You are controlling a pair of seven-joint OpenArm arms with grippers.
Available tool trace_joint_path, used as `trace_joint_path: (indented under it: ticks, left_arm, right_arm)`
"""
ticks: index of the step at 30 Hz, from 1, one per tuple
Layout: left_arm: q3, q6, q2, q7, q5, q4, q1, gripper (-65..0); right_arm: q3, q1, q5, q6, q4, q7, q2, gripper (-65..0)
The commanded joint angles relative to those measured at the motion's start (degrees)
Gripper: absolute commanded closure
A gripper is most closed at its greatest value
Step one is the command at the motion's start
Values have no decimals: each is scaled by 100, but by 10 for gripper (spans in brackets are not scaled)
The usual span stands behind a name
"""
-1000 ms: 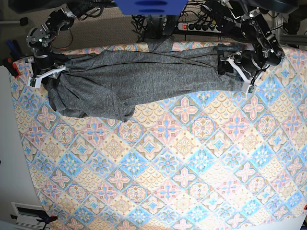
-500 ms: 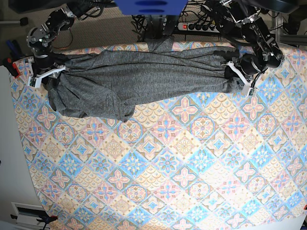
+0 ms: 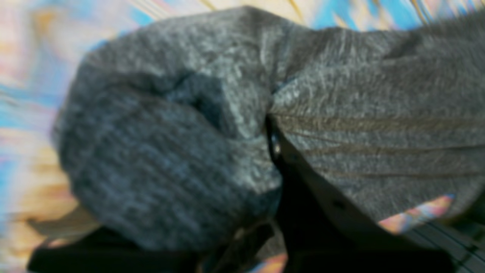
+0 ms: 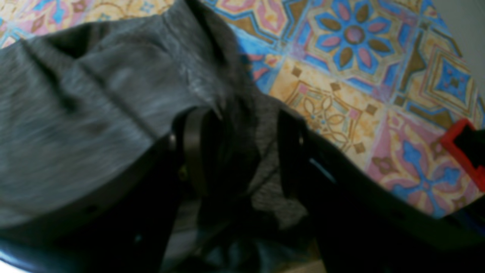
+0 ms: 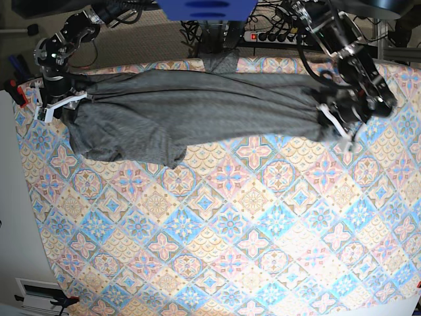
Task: Layout the t-shirt on the table in an organized manner, then fold the t-shirt properly
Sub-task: 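Fold the held strip end with the left gripper toward the right gripper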
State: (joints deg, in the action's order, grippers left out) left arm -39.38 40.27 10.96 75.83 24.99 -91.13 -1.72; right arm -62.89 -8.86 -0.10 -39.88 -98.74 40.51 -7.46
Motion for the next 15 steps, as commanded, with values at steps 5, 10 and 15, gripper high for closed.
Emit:
trace_joint_path:
  ticks: [5,10,15]
  left_arm:
    - [-32,-27,438,-98,37,-96,475,0]
    - [-14,-27,614,-45,37,-139,747,0]
    - [188,-27,473,417,37,-799,633,0]
  right_arm:
    - [-10,20,102,-12,-144,-135,56,-257]
    - [-27,12,102,-12,-144,-135,48,-257]
    - [-36,3,102,-12,-144,-135,48,-257]
